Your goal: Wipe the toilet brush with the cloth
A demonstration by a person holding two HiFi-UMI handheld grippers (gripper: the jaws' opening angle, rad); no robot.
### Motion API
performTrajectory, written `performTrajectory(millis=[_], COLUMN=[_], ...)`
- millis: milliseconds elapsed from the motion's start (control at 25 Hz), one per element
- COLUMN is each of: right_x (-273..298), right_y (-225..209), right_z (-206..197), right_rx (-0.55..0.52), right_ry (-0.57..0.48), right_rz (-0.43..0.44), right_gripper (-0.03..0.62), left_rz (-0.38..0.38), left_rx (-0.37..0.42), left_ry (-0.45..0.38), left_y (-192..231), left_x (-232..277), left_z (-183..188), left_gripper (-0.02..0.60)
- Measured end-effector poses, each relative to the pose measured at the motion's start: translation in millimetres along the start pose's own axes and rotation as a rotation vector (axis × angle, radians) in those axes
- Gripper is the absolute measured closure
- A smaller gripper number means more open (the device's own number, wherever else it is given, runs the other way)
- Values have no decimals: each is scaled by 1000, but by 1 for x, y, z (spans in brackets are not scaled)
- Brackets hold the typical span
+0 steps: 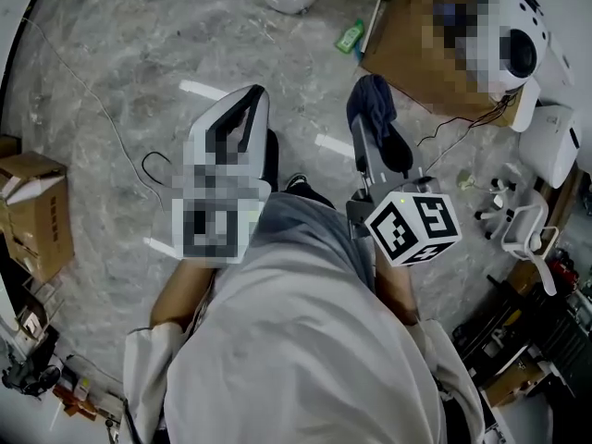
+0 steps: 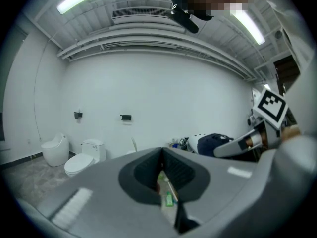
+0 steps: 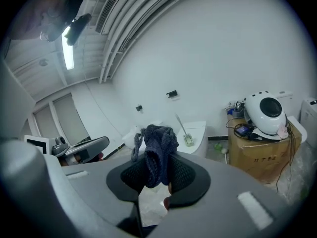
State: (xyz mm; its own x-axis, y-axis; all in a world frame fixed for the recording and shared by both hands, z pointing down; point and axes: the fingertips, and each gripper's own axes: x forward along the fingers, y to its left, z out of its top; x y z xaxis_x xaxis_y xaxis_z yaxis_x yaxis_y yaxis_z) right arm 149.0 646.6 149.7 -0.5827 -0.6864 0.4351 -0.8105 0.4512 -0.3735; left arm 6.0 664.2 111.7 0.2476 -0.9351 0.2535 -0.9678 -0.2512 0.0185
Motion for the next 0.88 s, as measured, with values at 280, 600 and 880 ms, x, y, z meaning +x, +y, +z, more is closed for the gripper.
performTrajectory(millis=[280, 600, 880], right_x=[59, 115, 152], right_y=[9, 46, 51], right_z=[46, 81, 95], right_rx=[0, -97, -115], right_ry=[-33, -55, -52], right_rz=[-69, -4, -66], right_gripper=[522, 511, 520], left_rz=[10, -8, -34], left_rx=[-20, -35, -92], left_ry=[-27, -131, -160], left_y=[83, 154, 189], left_x=[31, 60, 81], left_z=[23, 53, 62], left_gripper=[581, 581, 581])
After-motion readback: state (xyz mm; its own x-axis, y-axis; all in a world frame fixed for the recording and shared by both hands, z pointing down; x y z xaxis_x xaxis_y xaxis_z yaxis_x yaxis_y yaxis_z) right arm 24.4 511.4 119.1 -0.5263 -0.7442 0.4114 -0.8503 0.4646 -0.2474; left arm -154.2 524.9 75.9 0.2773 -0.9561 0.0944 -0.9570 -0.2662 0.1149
